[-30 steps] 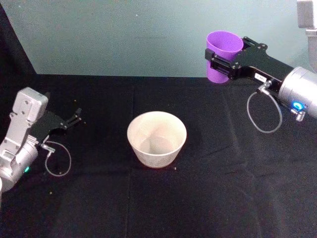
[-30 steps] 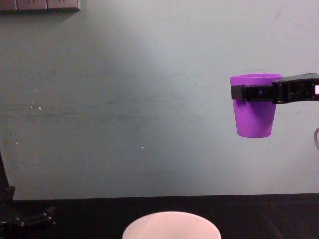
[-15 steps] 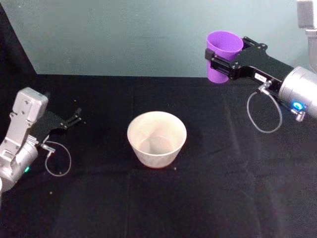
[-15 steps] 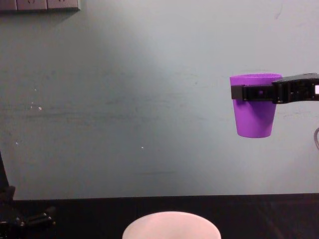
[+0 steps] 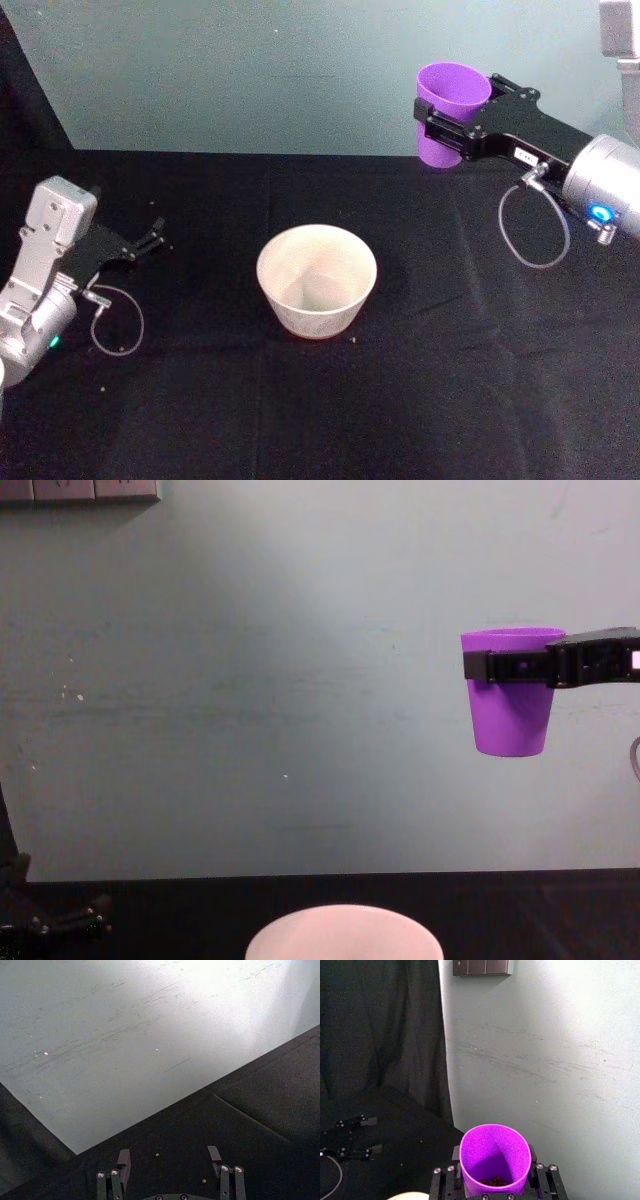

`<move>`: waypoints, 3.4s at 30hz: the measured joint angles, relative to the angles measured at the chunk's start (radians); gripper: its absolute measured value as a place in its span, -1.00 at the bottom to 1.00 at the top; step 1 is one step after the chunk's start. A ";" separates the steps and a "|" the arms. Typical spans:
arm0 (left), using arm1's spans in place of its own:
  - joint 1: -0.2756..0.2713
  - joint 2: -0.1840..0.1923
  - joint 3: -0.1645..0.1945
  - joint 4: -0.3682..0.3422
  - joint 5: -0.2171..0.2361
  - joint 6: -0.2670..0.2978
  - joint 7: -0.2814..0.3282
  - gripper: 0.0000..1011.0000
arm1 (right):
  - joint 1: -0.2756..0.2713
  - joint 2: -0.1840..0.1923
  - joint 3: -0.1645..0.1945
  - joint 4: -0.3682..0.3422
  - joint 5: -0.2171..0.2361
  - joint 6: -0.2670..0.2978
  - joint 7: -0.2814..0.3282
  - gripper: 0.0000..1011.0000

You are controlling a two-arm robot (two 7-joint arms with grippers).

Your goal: Pick up the cup and pour the mung beans from the cup into the bowl.

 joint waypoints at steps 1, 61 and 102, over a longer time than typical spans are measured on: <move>0.000 0.000 0.000 0.000 0.000 0.000 0.000 0.98 | 0.000 0.000 0.000 0.000 0.000 0.000 0.000 0.44; 0.000 0.000 0.000 0.000 0.000 0.000 0.000 0.98 | -0.081 0.030 -0.062 0.095 0.013 -0.195 0.057 0.44; 0.000 0.000 0.000 0.000 0.000 0.000 0.000 0.98 | 0.081 0.021 -0.363 0.102 -0.775 -0.135 -0.092 0.44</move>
